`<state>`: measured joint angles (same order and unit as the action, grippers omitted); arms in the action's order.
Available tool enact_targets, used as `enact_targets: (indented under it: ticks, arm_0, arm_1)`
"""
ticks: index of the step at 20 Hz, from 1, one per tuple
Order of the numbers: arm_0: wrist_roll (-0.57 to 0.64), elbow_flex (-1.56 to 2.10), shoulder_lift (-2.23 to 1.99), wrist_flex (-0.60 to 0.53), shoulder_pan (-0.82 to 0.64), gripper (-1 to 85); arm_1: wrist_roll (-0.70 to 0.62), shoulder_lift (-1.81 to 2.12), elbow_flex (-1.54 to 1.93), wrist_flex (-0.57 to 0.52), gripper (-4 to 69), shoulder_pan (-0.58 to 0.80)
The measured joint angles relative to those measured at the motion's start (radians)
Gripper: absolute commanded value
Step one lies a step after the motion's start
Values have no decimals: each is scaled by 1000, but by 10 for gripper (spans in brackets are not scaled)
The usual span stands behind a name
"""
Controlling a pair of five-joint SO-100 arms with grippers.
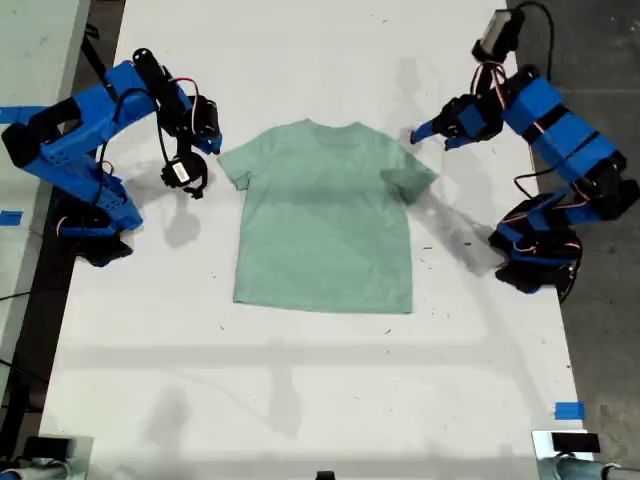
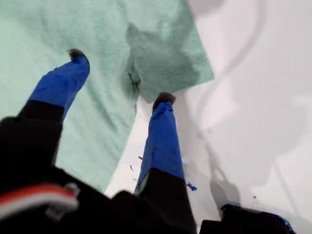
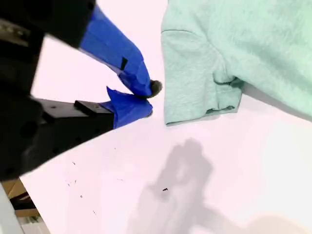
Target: Fold tshirt
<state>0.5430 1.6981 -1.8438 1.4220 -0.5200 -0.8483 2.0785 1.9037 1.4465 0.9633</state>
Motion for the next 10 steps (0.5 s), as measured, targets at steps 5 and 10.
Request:
enact_targets:
  ticks: [5,10]
  arm_0:
    - [0,0,0,0,0,0]
    - [0,0,0,0,0,0]
  arm_1:
    - [-49,-52,262,-239,262,66]
    - [-60,-238,342,-428,263,72]
